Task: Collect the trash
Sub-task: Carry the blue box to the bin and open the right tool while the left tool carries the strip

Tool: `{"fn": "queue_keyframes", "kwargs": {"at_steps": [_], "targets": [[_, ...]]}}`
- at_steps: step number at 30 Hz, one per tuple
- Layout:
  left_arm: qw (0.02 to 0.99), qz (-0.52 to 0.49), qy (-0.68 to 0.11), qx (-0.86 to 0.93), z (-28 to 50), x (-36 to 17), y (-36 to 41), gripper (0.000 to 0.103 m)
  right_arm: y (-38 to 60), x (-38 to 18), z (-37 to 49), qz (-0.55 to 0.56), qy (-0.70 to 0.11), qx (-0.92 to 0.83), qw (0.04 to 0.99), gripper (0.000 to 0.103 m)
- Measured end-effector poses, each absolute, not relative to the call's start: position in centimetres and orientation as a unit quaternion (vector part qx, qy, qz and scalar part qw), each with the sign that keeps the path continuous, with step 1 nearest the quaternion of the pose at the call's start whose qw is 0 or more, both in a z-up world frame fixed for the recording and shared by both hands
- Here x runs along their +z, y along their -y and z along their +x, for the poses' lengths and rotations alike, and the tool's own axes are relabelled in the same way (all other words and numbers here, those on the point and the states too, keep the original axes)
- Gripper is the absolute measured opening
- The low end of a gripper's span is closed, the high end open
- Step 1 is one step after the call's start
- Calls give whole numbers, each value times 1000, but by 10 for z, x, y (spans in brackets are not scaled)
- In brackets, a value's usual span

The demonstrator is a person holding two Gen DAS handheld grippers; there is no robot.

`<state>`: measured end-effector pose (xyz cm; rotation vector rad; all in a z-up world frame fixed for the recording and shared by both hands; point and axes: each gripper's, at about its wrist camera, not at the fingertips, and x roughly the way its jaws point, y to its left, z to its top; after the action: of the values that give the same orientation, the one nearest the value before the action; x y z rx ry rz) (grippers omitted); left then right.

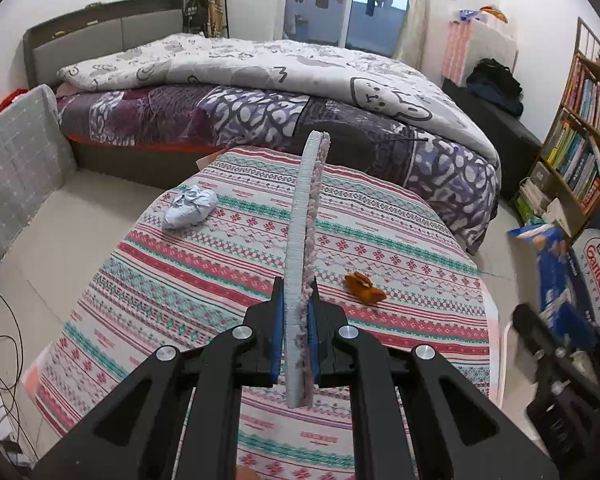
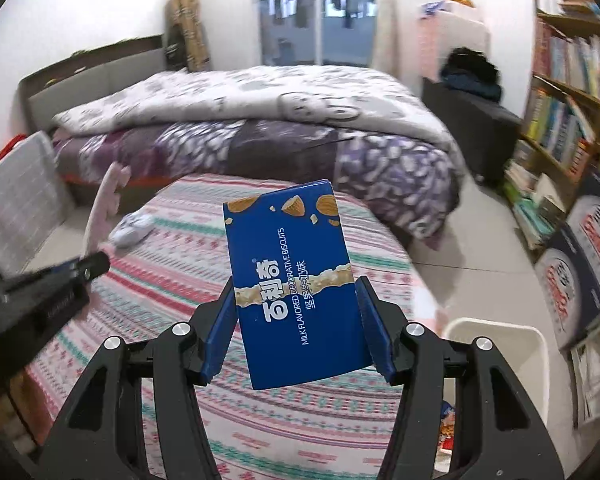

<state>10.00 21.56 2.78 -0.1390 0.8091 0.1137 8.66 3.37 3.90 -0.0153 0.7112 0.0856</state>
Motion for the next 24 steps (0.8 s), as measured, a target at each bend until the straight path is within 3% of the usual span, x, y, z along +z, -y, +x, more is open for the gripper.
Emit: {"fn": "queue_keyframes", "kwargs": {"at_steps": [12,24], "targets": [[937,-46,-342,58,82,14,-155,10,39,12,75,41,-327,-50,943,54],[936,-38,-348,33,85,8,-107,10,95,15,72,69,-323,-99,939,55]]}}
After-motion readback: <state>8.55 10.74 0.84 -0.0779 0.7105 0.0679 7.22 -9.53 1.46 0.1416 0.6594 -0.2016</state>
